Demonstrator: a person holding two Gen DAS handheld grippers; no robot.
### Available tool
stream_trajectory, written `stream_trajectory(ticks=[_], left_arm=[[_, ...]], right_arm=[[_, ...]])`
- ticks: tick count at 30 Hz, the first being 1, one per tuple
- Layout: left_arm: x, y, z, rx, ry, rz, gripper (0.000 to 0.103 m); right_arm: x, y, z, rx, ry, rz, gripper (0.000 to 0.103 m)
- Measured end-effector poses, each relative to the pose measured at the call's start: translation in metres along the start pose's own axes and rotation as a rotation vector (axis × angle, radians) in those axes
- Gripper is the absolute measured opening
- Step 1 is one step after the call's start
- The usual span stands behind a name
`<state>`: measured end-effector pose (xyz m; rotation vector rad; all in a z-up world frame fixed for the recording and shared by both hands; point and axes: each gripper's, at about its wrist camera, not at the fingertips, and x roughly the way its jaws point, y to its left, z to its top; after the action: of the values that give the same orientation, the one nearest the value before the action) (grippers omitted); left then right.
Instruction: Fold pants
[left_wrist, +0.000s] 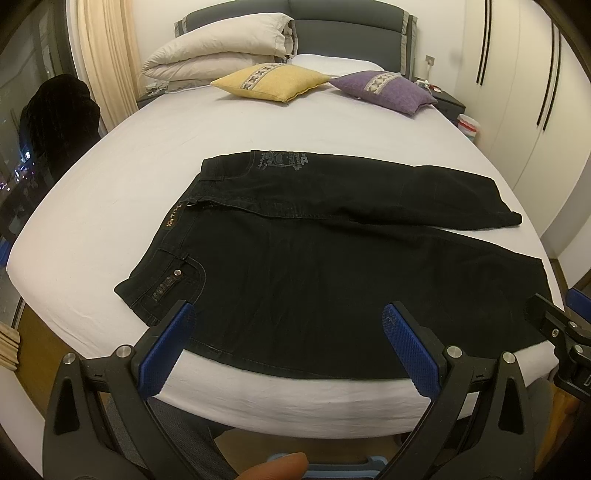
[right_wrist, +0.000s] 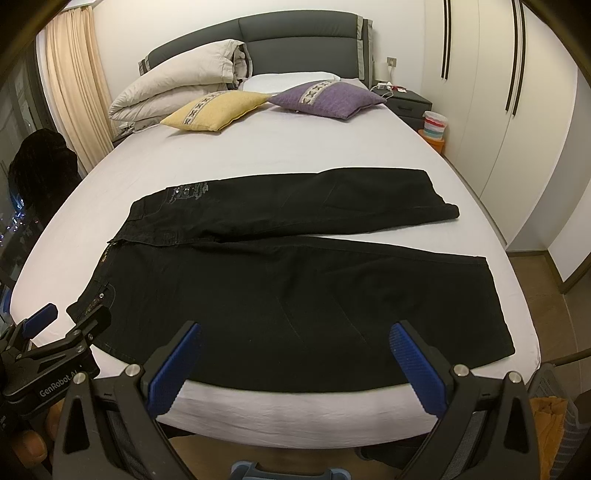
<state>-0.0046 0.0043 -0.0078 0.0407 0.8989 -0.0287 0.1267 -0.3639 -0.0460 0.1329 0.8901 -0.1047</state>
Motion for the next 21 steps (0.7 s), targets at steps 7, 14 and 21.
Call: stream_trajectory(ticks=[7,14,21], left_arm=[[0.0023,-0.0022,-0.0006,0.012,0.003,0.005,0.103],[0.0037,-0.0022,-0.0008,0.013,0.007,0.0,0.103],[0.0085,-0.0032,-0.0007,0.016,0.013,0.0,0.103]], right_arm=[[0.0013,0.0019,-0.0011,0.0,0.003,0.003,0.103],[0.0039,0.0059,-0.005,0.002,0.009,0.009,0.103],[0.01,0.0066,-0.005,0.006,0.026,0.027,0.103]])
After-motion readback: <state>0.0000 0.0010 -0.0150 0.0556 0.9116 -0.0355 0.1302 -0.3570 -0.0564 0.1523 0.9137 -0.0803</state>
